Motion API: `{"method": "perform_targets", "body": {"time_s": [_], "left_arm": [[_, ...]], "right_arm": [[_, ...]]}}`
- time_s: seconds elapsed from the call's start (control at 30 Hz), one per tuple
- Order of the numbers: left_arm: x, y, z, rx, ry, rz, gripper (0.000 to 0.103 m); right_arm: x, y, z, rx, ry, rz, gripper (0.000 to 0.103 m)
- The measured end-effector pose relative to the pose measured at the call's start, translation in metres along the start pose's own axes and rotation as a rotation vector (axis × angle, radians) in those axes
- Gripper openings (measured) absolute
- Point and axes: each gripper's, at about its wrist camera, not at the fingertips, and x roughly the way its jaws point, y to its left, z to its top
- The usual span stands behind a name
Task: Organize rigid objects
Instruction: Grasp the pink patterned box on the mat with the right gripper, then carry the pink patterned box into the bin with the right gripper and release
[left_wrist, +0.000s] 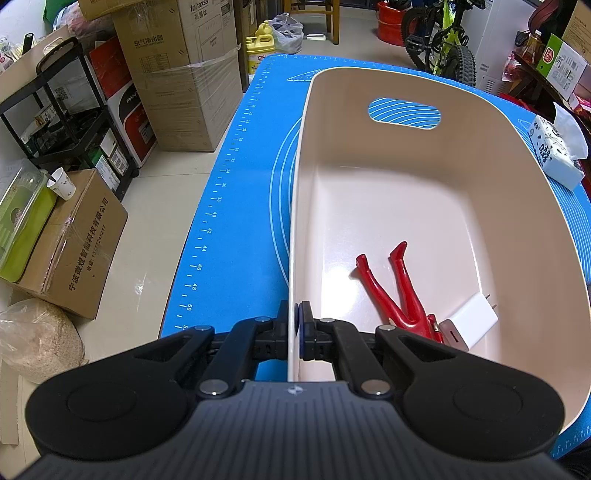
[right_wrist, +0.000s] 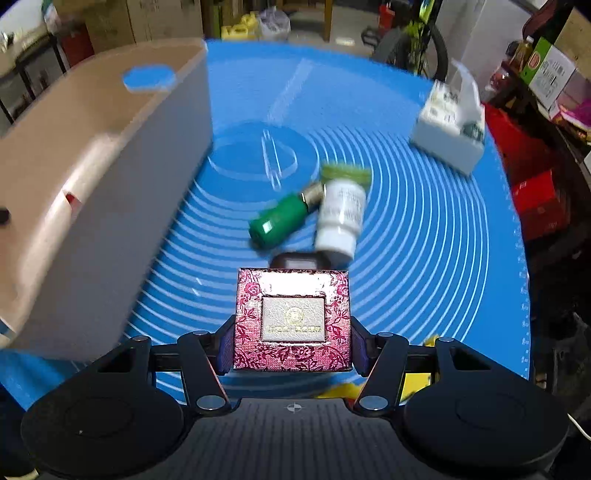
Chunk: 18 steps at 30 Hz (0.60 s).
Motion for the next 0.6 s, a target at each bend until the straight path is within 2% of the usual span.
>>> {"method": "perform_targets", "body": {"time_s": [0.27,0.47,0.6], "left_arm": [[-0.001,0.001,0.000,0.000,0.000,0.003,0.006],[-0.003,0.003,0.000,0.001,0.000,0.008,0.006],[-0.003,0.002,0.000,0.001,0.000,0.008,0.006]], "right_arm": [[-0.041,0.013,0.020,0.060,-0.176,0.035,0.062],[-0.065,0.037,0.038,0.081,-0.338,0.083,0.062],[-0.071,0.061,0.049,0.058,-0.407,0.134,0.062]]}}
